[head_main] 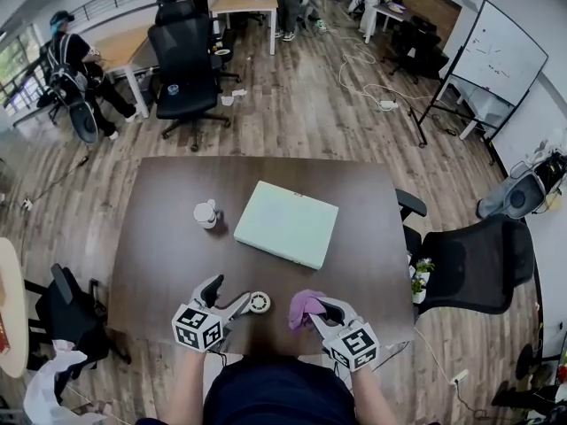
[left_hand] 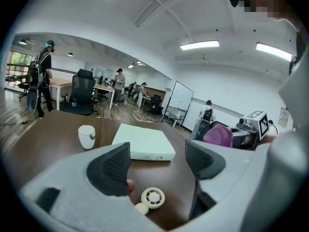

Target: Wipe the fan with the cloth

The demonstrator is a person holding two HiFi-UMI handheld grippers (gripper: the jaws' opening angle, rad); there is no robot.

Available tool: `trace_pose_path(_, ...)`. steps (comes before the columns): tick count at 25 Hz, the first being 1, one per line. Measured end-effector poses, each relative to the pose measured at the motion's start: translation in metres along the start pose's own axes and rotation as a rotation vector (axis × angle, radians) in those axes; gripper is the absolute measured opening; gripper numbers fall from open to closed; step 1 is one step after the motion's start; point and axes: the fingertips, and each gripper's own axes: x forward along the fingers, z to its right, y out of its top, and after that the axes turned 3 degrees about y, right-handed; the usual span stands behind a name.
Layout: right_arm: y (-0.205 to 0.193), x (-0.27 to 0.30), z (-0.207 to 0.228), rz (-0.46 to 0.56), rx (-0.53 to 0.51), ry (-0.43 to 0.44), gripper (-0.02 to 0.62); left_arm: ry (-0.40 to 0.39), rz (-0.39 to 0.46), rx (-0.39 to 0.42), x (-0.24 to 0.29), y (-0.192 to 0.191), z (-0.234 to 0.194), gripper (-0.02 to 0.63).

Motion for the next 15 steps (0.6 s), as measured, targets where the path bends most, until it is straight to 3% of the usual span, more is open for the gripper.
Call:
trace_pose_path(5, 0.004, 0.005, -0.005, 0.017, -0.001, -0.002, 0.080, 0.024, 0.022, -0.077, -0.030, -0.003, -0.010, 0.298)
trace_pose_path(8, 0.004, 0.007, -0.006, 0.018, 0.008, 0.005, 0.080, 0.060, 0.061, -0.080, -0.048, -0.003, -0.018, 0.245)
trace_pose_path(11, 0.006, 0.012, -0.008, 0.021, 0.013, 0.005, 0.080, 0.094, 0.105, -0.075, -0.065, -0.001, -0.027, 0.144)
trace_pose_path(15, 0.009, 0.018, -0.010, 0.026, 0.021, 0.009, 0.080, 0.097, 0.095, -0.059, -0.073, -0.004, -0.029, 0.082)
